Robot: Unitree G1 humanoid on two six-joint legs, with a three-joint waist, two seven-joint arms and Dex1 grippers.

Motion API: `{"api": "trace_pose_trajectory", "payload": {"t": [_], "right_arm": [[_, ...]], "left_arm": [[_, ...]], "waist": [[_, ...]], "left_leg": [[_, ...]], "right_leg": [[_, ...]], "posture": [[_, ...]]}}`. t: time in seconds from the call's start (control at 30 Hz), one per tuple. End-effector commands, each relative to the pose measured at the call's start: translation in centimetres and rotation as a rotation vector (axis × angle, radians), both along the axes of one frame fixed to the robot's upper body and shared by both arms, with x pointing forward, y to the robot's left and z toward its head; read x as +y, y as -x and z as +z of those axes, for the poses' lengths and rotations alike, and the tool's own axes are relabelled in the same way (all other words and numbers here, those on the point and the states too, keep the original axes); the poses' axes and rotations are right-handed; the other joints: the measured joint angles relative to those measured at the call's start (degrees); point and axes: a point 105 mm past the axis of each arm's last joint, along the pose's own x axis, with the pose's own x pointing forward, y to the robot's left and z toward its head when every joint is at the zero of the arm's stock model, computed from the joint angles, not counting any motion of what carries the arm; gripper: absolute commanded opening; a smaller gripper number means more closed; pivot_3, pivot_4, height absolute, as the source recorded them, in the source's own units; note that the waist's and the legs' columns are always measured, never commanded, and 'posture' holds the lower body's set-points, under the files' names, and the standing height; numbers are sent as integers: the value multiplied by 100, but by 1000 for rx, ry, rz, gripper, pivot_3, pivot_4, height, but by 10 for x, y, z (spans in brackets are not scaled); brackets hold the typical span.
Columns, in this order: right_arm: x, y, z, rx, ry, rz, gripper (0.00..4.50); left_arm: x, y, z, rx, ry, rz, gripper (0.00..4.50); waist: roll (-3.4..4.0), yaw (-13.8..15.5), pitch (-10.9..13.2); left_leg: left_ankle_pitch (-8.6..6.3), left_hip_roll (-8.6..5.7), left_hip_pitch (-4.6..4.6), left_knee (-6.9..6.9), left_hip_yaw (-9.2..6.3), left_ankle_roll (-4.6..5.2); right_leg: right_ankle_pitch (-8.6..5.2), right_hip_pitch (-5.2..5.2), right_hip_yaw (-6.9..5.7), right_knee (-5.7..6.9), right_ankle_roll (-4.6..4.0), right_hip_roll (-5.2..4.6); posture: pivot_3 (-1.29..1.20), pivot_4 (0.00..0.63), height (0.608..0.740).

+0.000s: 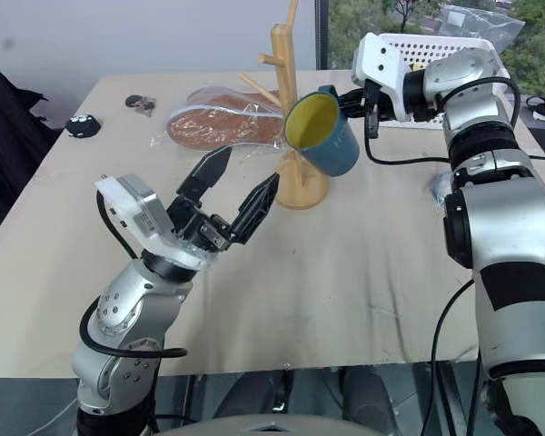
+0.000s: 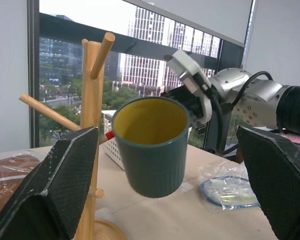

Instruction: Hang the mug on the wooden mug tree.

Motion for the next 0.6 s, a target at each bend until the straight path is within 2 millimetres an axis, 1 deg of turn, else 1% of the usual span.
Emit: {"api": "trace_pose_trajectory", "payload": {"t": [0.03, 0.07, 0.1, 0.13, 0.23, 0.27, 0.3, 0.4, 0.47, 0.53, 0.57, 0.6], "right_arm": [[4, 1, 22, -55, -21, -4, 580], [4, 1, 23, -56, -19, -5, 816], [4, 0, 24, -62, -23, -13, 1243], [3, -1, 25, -68, -29, -22, 1834], [-8, -4, 28, -77, -27, -69, 3100], [-11, -4, 29, -79, -23, -78, 3798], [-18, -4, 29, -78, -20, -96, 4125], [-48, -3, 29, -62, -37, -158, 4125], [-64, 1, 26, -20, -90, -168, 4125], [-75, 6, 18, 42, -156, -150, 4125], [-79, 8, 10, 75, -179, -139, 4125], [-84, 11, -2, 116, -193, -130, 4125]], "left_arm": [[1, 5, 10, -41, 15, -1, 4500], [1, 5, 10, -40, 15, 2, 4500], [2, 5, 10, -40, 15, 4, 4500], [2, 5, 10, -39, 16, 4, 4500], [1, 7, 9, -35, 15, 5, 4500], [1, 7, 8, -34, 15, 5, 4500], [2, 7, 7, -28, 11, 8, 4500], [10, 6, -7, 29, -25, 27, 4500], [19, 3, -26, 110, -71, 45, 4500], [29, -1, -49, 199, -136, 72, 4500], [33, -1, -60, 238, -168, 82, 4500], [38, -1, -72, 288, -191, 93, 4500]], "waist": [[0, 1, 0], [0, 1, 0], [0, 1, 0], [0, 1, 0], [0, 1, 0], [0, 1, 0], [0, 1, 0], [1, 17, 1], [2, 17, 1], [1, 13, 0], [4, 5, 2], [5, -6, 2]], "left_leg": [[0, 0, -1, 0, -1, 0], [0, 0, -1, 0, -1, 0], [0, 0, 0, 0, -1, 0], [0, 0, 0, 0, 0, 0], [0, 0, 0, 0, 0, 0], [0, 0, 0, 0, 0, 0], [0, 0, 0, 0, 0, 0], [0, -1, -2, 0, -1, 0], [0, -1, -2, -3, -1, 0], [0, 0, -1, -7, 0, 0], [0, 1, 1, -8, 0, 0], [0, 1, 4, -8, 3, 1]], "right_leg": [[0, 0, 0, 0, 0, 0], [0, 0, 0, 0, 0, 0], [0, 0, 0, 0, 0, 0], [0, 0, 0, 0, 0, 0], [0, 0, 0, 1, 0, 0], [0, 0, 0, 1, 0, 0], [0, 0, 0, 1, 0, 1], [0, 0, -1, -1, 0, 0], [0, -1, -1, -3, 0, 0], [0, 0, 0, -7, -1, -1], [-1, 4, 0, -9, -1, 1], [0, 5, 3, -8, -1, 1]], "posture": [[0, 150, 740], [0, 150, 740], [0, 150, 740], [0, 150, 740], [0, 150, 740], [0, 150, 740], [0, 150, 740], [0, 150, 740], [0, 150, 740], [0, 150, 740], [0, 150, 740], [0, 150, 740]]}}
